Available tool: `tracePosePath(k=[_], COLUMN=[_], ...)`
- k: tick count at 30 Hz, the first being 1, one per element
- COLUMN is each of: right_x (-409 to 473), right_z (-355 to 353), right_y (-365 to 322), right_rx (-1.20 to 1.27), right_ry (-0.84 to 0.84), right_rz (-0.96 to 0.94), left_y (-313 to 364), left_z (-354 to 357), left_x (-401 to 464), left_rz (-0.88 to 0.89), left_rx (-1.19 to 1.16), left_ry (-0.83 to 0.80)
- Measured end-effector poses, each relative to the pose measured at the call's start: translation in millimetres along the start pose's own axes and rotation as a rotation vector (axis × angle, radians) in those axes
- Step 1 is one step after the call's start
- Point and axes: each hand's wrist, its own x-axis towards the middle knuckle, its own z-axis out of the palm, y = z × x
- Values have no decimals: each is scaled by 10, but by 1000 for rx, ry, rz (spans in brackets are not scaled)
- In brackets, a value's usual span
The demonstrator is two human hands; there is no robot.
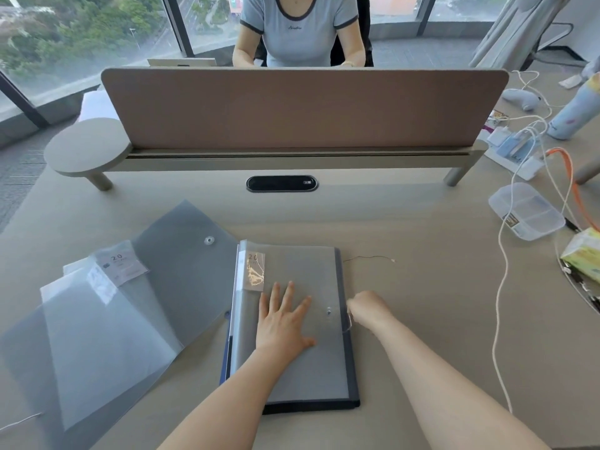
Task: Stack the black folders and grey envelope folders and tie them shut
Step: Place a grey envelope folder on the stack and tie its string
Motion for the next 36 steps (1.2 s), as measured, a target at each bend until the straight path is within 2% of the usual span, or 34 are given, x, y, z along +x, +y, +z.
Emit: tracePosePath(k=[5, 9, 13, 18, 24, 30, 36], right_x=[97, 66, -23, -180, -237, -136, 42], right_z=[207, 387, 551, 571, 509, 274, 130], right_y=[-217, -363, -396, -263, 31, 175, 30], right_rx=[-112, -226, -349, -354, -240, -174, -170], right_ry=[107, 169, 129, 57, -4, 71, 89], right_rz=[-86, -244, -367, -414, -325, -199, -184], left_y=[-9, -18, -44, -69, -84, -76, -72], left_z=[-3, 8, 46, 103, 101, 78, 74], left_x=[-12, -6, 0, 21, 22, 8, 16], left_rz=[7, 12, 14, 10, 8, 7, 3], left_rx=[-3, -26, -50, -64, -49, -46, -28], left_ry=[-3, 5, 20, 41, 35, 28, 11])
